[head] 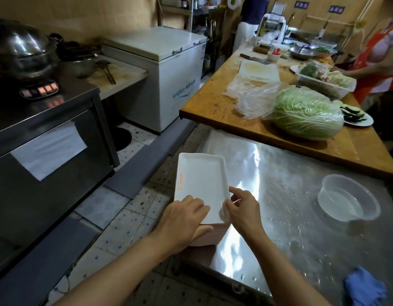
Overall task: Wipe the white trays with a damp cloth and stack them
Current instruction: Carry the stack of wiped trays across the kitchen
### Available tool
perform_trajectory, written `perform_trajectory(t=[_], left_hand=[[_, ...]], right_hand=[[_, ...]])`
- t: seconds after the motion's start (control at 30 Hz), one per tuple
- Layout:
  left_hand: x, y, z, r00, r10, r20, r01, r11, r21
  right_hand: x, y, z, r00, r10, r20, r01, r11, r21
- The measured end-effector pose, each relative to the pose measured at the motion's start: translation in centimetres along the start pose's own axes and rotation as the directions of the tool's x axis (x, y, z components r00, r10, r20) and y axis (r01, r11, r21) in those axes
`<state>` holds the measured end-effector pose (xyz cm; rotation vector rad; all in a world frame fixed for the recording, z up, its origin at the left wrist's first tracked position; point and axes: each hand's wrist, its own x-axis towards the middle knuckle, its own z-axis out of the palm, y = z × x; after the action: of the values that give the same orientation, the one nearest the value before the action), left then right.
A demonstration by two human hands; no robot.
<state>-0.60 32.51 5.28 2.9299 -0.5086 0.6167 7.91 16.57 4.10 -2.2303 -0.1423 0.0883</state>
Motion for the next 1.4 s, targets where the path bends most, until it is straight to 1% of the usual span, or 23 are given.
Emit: perform_trajectory(t=[0.03,0.07,0.1,0.13,0.17,0.2,0.23,0.27,0.3,0.33,0.37,0.4,0.43,0.47,0.57,0.7,0.83,1.0,1.07,1.23,1.4], left_hand=[[-0.2,-0.1,0.0,0.997,-0.052,-0.054,0.049,0.997,-0.054],[-0.4,-0.2,0.0,0.984,-0.138,-0.108,0.126,0.985,-0.115],[-0.5,-0.4,0.1,0.955,-0.260,-0.141,0.232,0.955,-0.185],[-0.6,-0.7,0.2,0.904,-0.403,-0.144,0.359,0.898,-0.255],[-0.6,-1.1,0.3,0.827,-0.552,-0.107,0.495,0.805,-0.327],[-0.6,-1.6,0.6,0.724,-0.689,-0.010,0.622,0.659,-0.423],[-0.5,-1.9,0.8,0.600,-0.788,0.138,0.716,0.453,-0.532],[-0.3,-2.3,1.1,0.483,-0.818,0.311,0.752,0.206,-0.626],[-0.1,-2.6,1.5,0.404,-0.787,0.466,0.727,-0.032,-0.686],[0.1,-2.9,2.0,0.379,-0.724,0.576,0.661,-0.224,-0.717],[0.1,-3.2,2.5,0.398,-0.649,0.649,0.586,-0.365,-0.724],[0.1,-3.2,2.9,0.432,-0.586,0.685,0.522,-0.457,-0.720],[0.1,-3.2,3.0,0.463,-0.541,0.702,0.479,-0.514,-0.712],[0.1,-3.1,3.3,0.487,-0.508,0.710,0.451,-0.549,-0.703],[0.2,-2.8,4.3,0.530,-0.488,0.693,0.395,-0.581,-0.712],[0.3,-2.5,5.4,0.558,-0.494,0.667,0.352,-0.587,-0.729],[0.4,-2.5,5.6,0.608,-0.479,0.633,0.308,-0.592,-0.744],[0.4,-2.9,5.2,0.655,-0.438,0.615,0.299,-0.598,-0.744],[0.2,-3.1,4.9,0.658,-0.428,0.620,0.311,-0.595,-0.741],[-0.8,-3.6,3.7,0.633,-0.432,0.643,0.361,-0.569,-0.738],[-2.5,-4.2,2.0,0.634,-0.404,0.660,0.423,-0.533,-0.732]], right_hand=[[-0.1,0.2,0.0,1.000,0.024,0.007,-0.024,0.998,0.053],[-0.2,0.3,0.0,0.998,0.066,0.017,-0.068,0.988,0.136],[-0.2,0.4,-0.1,0.992,0.119,0.038,-0.125,0.965,0.231],[-0.1,0.7,-0.3,0.983,0.166,0.078,-0.182,0.934,0.308],[0.1,1.0,-0.4,0.970,0.202,0.137,-0.238,0.905,0.352],[0.3,1.4,-0.5,0.951,0.225,0.212,-0.292,0.880,0.375],[0.5,1.6,-0.6,0.926,0.234,0.296,-0.341,0.854,0.393],[0.7,1.8,-0.5,0.899,0.224,0.376,-0.380,0.824,0.419],[0.9,1.9,-0.4,0.873,0.196,0.446,-0.411,0.788,0.458],[1.2,2.0,-0.2,0.850,0.159,0.503,-0.436,0.748,0.501],[1.3,2.0,0.1,0.828,0.122,0.547,-0.458,0.710,0.535],[1.5,2.0,0.3,0.808,0.093,0.582,-0.480,0.677,0.559],[1.7,2.0,0.5,0.791,0.073,0.607,-0.500,0.648,0.575],[1.8,2.0,0.7,0.779,0.061,0.624,-0.518,0.622,0.587],[2.1,2.3,1.4,0.773,0.059,0.631,-0.535,0.596,0.599],[2.1,2.9,2.3,0.795,0.052,0.605,-0.517,0.581,0.629],[2.1,3.0,2.7,0.812,0.051,0.582,-0.505,0.562,0.655],[2.1,2.4,2.7,0.813,0.074,0.578,-0.518,0.547,0.658],[1.9,1.9,2.5,0.809,0.079,0.582,-0.522,0.550,0.652],[0.4,0.5,2.1,0.816,0.067,0.574,-0.498,0.585,0.640],[-1.6,-0.3,3.1,0.833,0.051,0.552,-0.475,0.577,0.664]])
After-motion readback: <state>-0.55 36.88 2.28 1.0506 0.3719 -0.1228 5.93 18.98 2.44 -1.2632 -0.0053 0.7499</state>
